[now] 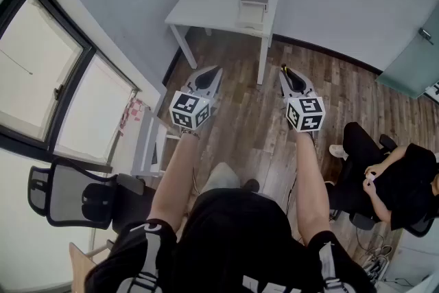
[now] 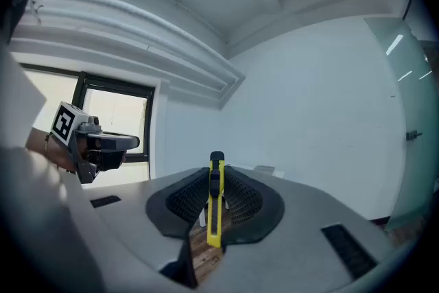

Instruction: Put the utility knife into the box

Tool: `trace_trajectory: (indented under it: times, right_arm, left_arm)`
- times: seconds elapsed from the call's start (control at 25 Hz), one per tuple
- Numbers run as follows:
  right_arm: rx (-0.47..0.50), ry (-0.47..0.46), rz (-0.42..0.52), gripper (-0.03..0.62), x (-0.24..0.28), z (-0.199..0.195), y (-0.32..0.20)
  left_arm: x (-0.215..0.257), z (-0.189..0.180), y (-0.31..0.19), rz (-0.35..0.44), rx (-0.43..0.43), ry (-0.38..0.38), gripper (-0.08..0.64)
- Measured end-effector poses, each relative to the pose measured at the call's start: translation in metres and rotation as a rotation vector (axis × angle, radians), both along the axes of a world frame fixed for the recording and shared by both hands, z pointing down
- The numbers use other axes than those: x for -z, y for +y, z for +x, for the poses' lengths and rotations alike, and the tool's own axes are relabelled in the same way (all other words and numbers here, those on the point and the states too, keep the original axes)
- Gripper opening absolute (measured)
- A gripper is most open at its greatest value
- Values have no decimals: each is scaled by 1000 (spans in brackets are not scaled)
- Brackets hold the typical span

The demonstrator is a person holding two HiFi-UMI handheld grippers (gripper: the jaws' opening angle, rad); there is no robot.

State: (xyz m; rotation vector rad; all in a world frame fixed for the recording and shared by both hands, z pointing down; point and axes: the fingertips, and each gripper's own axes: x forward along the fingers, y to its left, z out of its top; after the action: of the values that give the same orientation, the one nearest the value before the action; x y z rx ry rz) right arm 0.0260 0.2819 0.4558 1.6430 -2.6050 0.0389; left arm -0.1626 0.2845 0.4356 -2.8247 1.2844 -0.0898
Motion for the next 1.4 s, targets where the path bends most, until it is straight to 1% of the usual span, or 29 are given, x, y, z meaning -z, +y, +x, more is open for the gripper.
trace_trajectory:
  times: [0.28,0.48,0.8,1.08,1.4]
  right_arm:
    - [-18,-15,-7,81,-5,18,-9]
    - [-23,-16,-20,81,-12,26,-29]
    - [-25,-7,-29,81,-14,41,-80]
    - [-25,12,-42,81,-18,47,-135]
    - [-21,28,-63,81,-19,47,-197]
  left_arm:
    - [-3,16,-9,2,-7,-2,23]
    - [-7,23,-29,-3,-8,3,23]
    - [-12,36,-87,-15,-5,16,23]
    - [-18,41,-148,-27,-4,37,23]
    - [-22,43,-214,-49,-12,33,23]
